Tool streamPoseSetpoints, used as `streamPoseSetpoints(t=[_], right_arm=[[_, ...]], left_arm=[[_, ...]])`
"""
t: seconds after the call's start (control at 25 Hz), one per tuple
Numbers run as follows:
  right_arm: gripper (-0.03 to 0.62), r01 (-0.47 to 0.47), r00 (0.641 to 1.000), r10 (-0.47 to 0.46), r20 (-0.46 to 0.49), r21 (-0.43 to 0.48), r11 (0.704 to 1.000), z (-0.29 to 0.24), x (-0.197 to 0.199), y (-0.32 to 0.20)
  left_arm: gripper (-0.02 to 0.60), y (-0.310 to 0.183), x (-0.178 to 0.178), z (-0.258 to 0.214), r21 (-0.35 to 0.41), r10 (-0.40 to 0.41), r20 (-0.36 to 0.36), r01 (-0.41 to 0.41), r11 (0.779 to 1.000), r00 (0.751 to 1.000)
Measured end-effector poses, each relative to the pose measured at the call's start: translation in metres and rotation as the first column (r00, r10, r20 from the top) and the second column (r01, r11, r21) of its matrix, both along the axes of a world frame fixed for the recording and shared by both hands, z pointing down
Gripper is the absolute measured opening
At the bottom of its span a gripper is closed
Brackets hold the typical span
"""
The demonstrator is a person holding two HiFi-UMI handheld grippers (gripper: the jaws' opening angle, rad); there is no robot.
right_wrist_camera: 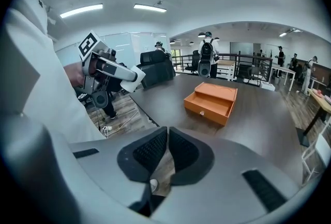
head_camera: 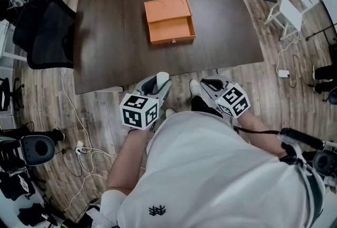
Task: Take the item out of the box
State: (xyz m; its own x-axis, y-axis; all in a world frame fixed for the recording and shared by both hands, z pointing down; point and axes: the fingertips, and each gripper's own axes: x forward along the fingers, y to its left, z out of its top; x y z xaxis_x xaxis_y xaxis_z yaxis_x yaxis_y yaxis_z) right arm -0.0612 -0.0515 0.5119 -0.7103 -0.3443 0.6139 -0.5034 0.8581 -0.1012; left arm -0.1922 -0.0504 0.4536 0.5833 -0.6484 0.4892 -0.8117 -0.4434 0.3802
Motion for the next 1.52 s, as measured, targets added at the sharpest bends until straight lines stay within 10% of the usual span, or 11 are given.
streamPoseSetpoints(t=[1.52], right_arm=[[0.003,0.015,1.000,-0.015,-0.002,0.025,1.000,-0.002,-0.022,0.031]], left_arm=[[0.183,0.036,-0.010,0.003,0.006,0.014,0.008,-0.014,1.000,1.000]])
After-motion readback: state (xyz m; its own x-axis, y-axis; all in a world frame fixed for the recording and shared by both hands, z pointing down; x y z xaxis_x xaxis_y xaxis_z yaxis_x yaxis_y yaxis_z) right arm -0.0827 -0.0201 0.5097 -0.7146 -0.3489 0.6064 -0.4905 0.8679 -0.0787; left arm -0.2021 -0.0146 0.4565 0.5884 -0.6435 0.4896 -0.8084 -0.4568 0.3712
